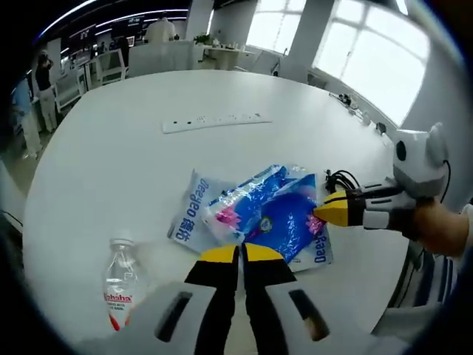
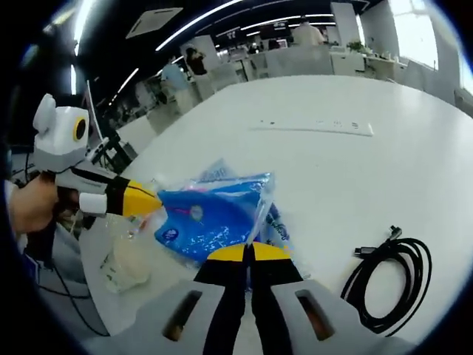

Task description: Arrange the tabletop items into an orderly group along one side of the table until the central work area is clear of visible clutter.

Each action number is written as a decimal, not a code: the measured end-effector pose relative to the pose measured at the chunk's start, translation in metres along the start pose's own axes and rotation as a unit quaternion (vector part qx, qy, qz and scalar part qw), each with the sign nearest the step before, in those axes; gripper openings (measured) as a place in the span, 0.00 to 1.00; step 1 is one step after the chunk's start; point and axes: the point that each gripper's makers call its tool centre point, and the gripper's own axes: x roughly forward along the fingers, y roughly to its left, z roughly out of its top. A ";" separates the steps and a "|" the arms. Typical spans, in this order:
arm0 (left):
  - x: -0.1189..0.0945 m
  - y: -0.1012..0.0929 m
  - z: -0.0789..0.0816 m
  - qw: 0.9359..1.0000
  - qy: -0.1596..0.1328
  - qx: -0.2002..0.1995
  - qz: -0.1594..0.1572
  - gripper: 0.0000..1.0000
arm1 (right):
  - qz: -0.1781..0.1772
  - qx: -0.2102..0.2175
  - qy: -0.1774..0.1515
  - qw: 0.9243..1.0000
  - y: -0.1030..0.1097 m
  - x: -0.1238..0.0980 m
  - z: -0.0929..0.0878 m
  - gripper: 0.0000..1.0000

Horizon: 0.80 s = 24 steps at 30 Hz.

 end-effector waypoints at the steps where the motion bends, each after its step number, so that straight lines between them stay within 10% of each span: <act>1: 0.002 -0.002 0.004 1.000 -0.001 0.002 -0.002 0.00 | -0.001 0.005 -0.004 1.000 -0.004 -0.002 0.003 0.00; 24: 0.043 -0.045 0.063 0.999 -0.012 0.005 -0.051 0.00 | -0.027 0.031 -0.036 0.998 -0.075 -0.026 0.036 0.00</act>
